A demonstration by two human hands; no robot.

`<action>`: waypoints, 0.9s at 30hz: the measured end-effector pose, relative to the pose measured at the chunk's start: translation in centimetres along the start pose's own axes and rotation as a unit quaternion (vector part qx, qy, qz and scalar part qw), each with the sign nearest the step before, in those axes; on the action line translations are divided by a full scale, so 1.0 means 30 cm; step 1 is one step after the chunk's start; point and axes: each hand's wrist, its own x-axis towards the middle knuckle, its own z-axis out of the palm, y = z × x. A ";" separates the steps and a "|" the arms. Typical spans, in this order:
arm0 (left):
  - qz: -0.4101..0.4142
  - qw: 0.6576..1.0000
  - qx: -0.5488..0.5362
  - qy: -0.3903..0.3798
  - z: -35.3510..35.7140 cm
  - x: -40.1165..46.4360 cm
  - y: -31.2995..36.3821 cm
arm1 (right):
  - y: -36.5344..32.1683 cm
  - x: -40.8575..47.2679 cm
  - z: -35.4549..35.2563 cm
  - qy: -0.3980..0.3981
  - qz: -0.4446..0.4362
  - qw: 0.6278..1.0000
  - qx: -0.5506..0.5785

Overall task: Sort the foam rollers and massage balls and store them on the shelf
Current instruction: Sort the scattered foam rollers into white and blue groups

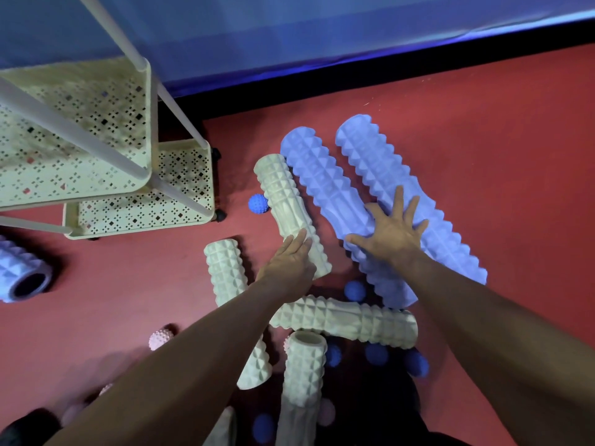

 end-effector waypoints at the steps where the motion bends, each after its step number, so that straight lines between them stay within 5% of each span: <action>1: -0.005 1.000 -0.024 0.013 0.003 -0.004 -0.002 | 0.001 0.000 0.001 -0.004 -0.002 1.000 0.001; 5: -0.022 0.996 -0.079 0.038 0.015 -0.020 -0.018 | -0.006 -0.008 0.017 0.029 -0.037 0.999 0.007; 8: -0.025 0.995 -0.087 0.051 0.012 -0.023 -0.047 | -0.012 -0.011 -0.021 0.237 -0.089 0.964 0.075; 10: -0.030 0.994 -0.087 0.063 0.003 -0.023 -0.063 | 0.021 0.028 -0.066 0.295 -0.025 0.946 0.133; 12: -0.042 0.990 -0.109 0.073 -0.006 -0.020 -0.066 | 0.111 0.089 -0.082 0.187 0.066 0.964 0.179; 15: -0.049 0.984 -0.156 0.076 -0.004 -0.009 -0.059 | 0.235 0.131 -0.038 -0.018 0.077 0.978 0.191; 21: -0.044 0.991 -0.121 0.021 0.029 0.026 -0.047 | 0.193 0.185 -0.053 0.048 0.038 0.979 0.194; 27: -0.034 0.991 -0.125 0.038 0.015 0.037 -0.032 | 0.083 0.186 -0.075 0.026 0.061 0.989 0.129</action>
